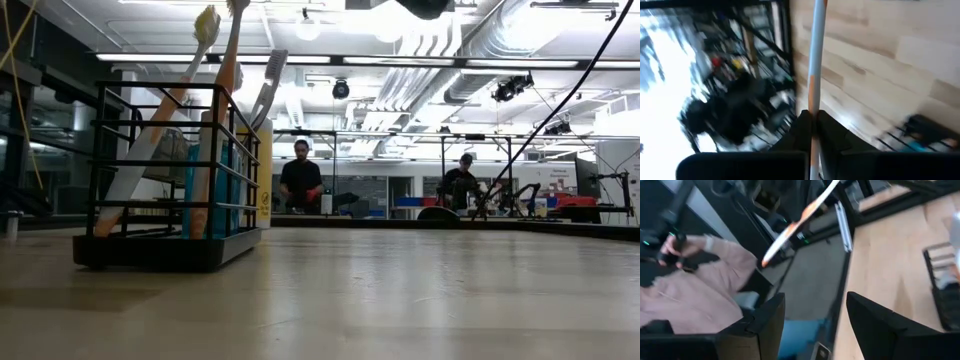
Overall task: Pick & Place toothbrushing station
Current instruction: Put the orange toothbrush into the bottom section of the black wire organizer
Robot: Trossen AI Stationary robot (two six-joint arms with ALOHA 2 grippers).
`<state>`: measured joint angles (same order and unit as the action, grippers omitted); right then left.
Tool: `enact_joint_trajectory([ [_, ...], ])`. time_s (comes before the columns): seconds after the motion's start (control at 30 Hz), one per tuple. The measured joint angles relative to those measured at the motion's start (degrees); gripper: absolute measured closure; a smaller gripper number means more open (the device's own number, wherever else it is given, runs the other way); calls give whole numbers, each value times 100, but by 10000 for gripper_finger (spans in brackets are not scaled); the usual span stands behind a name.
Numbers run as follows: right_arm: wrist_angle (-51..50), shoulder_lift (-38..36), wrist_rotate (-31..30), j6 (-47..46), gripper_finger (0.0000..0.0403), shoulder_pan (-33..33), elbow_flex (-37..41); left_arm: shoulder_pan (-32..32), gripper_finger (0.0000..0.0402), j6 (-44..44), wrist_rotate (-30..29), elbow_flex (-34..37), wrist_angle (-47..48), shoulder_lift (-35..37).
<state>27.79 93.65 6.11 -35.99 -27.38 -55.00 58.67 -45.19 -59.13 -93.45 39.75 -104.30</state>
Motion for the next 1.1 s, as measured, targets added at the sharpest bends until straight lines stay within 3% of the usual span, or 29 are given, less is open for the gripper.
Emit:
enact_joint_trajectory([
  [0.23, 796, 0, 33, -283, 199, 0, 0, -114, 399, -1952, -34, 0, -981, -137],
  [0.53, 1188, 0, 39, -292, 199, 0, 0, -683, 399, -2741, 76, 4, -1340, -165],
  [1.1, 976, 0, 173, -172, 199, 37, 0, -1154, 399, -4001, 1785, 9, -2249, -169],
])
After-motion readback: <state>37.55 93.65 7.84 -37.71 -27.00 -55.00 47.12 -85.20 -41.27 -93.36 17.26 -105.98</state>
